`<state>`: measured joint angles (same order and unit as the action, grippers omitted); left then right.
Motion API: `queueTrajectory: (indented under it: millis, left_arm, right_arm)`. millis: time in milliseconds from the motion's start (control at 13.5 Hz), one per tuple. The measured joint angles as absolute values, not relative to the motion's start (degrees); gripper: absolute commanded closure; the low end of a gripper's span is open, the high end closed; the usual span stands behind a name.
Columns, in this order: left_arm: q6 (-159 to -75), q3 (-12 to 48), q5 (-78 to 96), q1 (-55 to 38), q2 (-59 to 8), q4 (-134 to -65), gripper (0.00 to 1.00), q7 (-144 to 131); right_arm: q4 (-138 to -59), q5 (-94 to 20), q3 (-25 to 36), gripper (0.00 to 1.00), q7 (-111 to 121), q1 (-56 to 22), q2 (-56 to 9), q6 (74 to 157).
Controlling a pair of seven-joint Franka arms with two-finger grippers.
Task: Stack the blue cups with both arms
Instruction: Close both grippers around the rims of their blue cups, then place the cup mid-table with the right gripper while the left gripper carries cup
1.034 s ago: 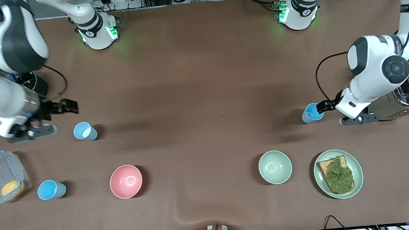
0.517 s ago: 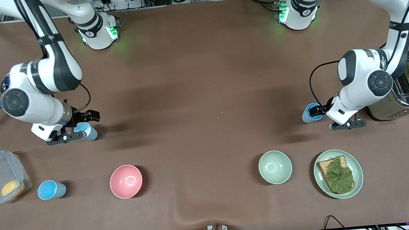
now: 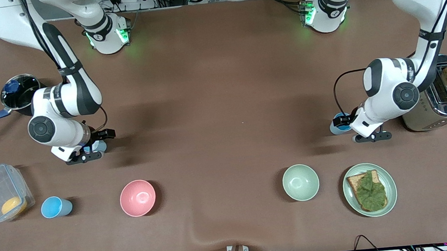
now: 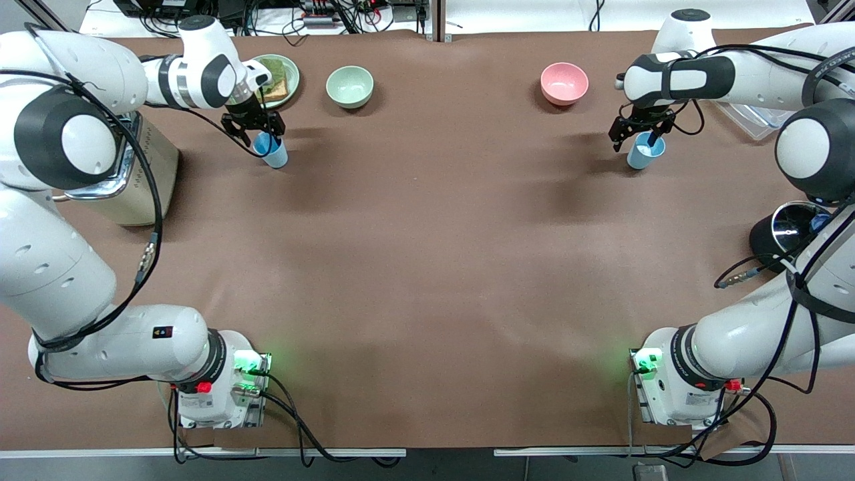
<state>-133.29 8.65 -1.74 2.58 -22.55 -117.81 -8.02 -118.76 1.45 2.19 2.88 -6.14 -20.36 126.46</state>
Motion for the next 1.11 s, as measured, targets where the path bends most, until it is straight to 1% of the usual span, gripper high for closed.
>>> queueTrajectory:
  millis: [74, 148, 221, 295, 591, 886, 1107]
  left_arm:
    - [-133.32, 8.67, -1.74, 2.28, -22.64, -117.81, 0.47, -8.55]
    - [-133.32, 8.68, -1.74, 2.03, -22.71, -117.81, 0.67, -9.03]
    - [-133.32, 8.68, -1.74, 1.88, -22.74, -117.81, 0.88, -9.15]
    - [-133.32, 8.68, -1.74, 1.83, -22.73, -117.79, 1.0, -9.15]
    - [-133.35, 8.62, -1.74, 1.88, -22.65, -117.37, 1.0, -9.18]
    - [-133.5, 8.55, -1.74, 2.34, -21.42, -116.05, 1.0, -9.18]
    - [-133.42, 8.52, -1.74, 2.62, -18.82, -114.93, 1.0, -9.17]
  right_arm:
    - [-118.77, 1.45, 2.18, 0.79, 2.88, -6.14, -20.49, 126.28]
    - [-118.77, 1.45, 2.15, 0.92, 2.88, -6.15, -20.69, 126.0]
    - [-118.77, 1.45, 2.11, 1.0, 2.87, -6.15, -20.95, 125.83]
    - [-118.77, 1.45, 2.1, 1.0, 2.87, -6.15, -21.28, 125.56]
    - [-118.15, 1.55, 1.99, 1.0, 2.87, -6.34, -21.43, 124.32]
    - [-112.7, 2.02, 1.68, 1.0, 2.71, -7.27, -21.32, 116.54]
    - [-109.56, 1.58, 1.21, 1.0, -1.18, -10.42, -21.33, 112.96]
